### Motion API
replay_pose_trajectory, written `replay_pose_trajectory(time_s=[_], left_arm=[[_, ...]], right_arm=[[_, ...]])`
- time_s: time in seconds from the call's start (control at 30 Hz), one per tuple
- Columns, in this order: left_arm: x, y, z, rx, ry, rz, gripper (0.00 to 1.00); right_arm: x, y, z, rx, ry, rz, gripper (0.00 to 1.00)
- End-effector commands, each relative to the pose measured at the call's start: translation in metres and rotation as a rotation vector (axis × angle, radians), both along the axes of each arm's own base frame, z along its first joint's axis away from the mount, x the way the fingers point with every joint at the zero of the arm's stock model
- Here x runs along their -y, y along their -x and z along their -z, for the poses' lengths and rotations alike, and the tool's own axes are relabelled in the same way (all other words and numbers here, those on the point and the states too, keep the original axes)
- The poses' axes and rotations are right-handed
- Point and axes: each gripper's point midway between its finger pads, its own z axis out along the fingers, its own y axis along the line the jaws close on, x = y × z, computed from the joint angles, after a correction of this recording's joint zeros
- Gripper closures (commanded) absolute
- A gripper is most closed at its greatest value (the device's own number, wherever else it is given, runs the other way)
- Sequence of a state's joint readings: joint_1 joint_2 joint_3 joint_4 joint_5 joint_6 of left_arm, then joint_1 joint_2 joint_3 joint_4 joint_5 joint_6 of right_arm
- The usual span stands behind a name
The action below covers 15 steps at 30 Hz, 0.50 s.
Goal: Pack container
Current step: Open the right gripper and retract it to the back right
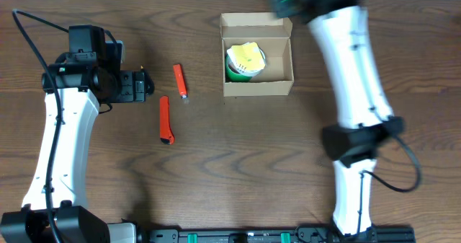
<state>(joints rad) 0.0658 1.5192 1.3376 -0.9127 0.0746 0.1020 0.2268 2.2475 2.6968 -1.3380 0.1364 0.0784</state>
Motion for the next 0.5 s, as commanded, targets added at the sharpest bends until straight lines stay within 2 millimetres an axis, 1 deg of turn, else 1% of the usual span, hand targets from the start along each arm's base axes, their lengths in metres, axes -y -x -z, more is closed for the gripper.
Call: replay_pose_trajectory(time_s=[0.0,0.03,0.1,0.2,0.27,0.3,0.33,0.37,0.4,0.43,0.47], left_arm=[[-0.004,-0.003,-0.004,0.009,-0.01,-0.003,0.05],[-0.004,-0.003,-0.004,0.009,-0.01,-0.004,0.05],[-0.004,-0.003,-0.004,0.009,-0.009,-0.004,0.05],[0.003,-0.003,-0.004,0.01,0.044,-0.025,0.05],[0.007,-0.001,-0.003,0.001,0.077,-0.045,0.05],[0.008,0.002,-0.002,-0.013,0.088,-0.064,0.05],[0.01,0.003,-0.002,-0.018,0.111,-0.091,0.04],[0.014,0.003,-0.002,-0.019,0.139,-0.106,0.05],[0.019,0.003,-0.003,-0.024,0.169,-0.104,0.05],[0.024,0.005,-0.002,-0.033,0.198,-0.094,0.05],[0.028,0.008,-0.002,-0.045,0.22,-0.086,0.04]], right_arm=[[0.079,0.004,-0.034,0.069,-0.008,0.192,0.95],[0.102,0.005,-0.032,0.061,-0.011,0.241,0.94],[0.136,0.008,-0.026,0.04,-0.017,0.32,0.94],[0.168,0.014,-0.016,0.005,-0.03,0.384,0.93],[0.182,0.017,-0.009,-0.016,-0.029,0.411,0.86],[0.188,0.019,-0.004,-0.029,-0.028,0.423,0.78],[0.192,0.02,0.0,-0.041,-0.027,0.432,0.67],[0.197,0.021,0.005,-0.055,-0.026,0.441,0.53],[0.201,0.023,0.01,-0.071,-0.025,0.449,0.34],[0.203,0.024,0.015,-0.085,-0.025,0.454,0.19],[0.205,0.025,0.019,-0.099,-0.024,0.458,0.01]])
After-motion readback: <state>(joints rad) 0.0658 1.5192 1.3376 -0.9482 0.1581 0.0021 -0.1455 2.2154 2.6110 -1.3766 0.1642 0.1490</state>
